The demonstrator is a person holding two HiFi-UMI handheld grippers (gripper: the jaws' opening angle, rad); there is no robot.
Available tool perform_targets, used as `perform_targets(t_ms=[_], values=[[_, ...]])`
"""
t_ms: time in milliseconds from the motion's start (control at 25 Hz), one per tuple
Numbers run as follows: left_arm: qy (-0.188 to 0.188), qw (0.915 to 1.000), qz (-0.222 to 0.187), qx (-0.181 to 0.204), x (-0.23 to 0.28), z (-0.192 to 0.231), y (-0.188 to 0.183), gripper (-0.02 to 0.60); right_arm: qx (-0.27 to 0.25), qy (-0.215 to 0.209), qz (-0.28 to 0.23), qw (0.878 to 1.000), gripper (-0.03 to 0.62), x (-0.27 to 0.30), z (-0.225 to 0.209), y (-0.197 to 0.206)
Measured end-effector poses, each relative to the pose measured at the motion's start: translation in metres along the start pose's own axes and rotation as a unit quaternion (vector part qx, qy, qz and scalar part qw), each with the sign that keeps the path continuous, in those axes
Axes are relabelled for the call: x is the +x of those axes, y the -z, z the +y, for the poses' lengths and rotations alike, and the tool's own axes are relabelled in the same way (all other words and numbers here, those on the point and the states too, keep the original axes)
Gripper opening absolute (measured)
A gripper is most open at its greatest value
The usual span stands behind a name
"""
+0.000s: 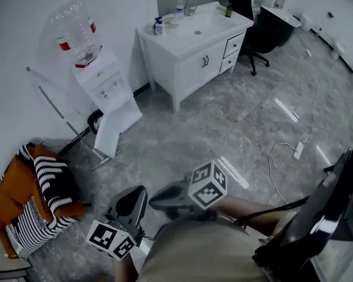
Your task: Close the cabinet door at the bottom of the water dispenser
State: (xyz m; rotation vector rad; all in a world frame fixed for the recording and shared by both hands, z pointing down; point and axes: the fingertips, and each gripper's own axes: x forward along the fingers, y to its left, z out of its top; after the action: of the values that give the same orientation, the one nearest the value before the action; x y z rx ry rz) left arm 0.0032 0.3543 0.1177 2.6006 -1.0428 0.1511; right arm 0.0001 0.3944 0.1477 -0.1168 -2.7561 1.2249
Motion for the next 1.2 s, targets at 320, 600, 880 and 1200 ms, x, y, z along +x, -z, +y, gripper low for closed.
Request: perform_targets(t_ms=[320,600,880,1200], values=[[0.022,0.9997,-0.003,0.007,-0.018,0.042,-0.005,-0.008,0.022,0.042,-0.039,0.998,0.012,0.029,-0.023,-0.026],[0.024,0.9996,-0.01,0.008,-0.023,0.071,-0.006,-0.008,0.007,0.057,-0.039,0.998,0.012,0.039,-0.031,-0.04],[-0.005,0.9996,-0.005,-0.027,-0.026,0.093,0.005,-0.008,0.029,0.037,-0.022,0.999,0.012,0.052,-0.046,-0.045],[-0.048,0.9986,0.006,-0.021,0.015,0.092,-0.01,-0.008,0.058,-0.008,-0.035,0.998,0.012,0.019,-0.073,-0.071]])
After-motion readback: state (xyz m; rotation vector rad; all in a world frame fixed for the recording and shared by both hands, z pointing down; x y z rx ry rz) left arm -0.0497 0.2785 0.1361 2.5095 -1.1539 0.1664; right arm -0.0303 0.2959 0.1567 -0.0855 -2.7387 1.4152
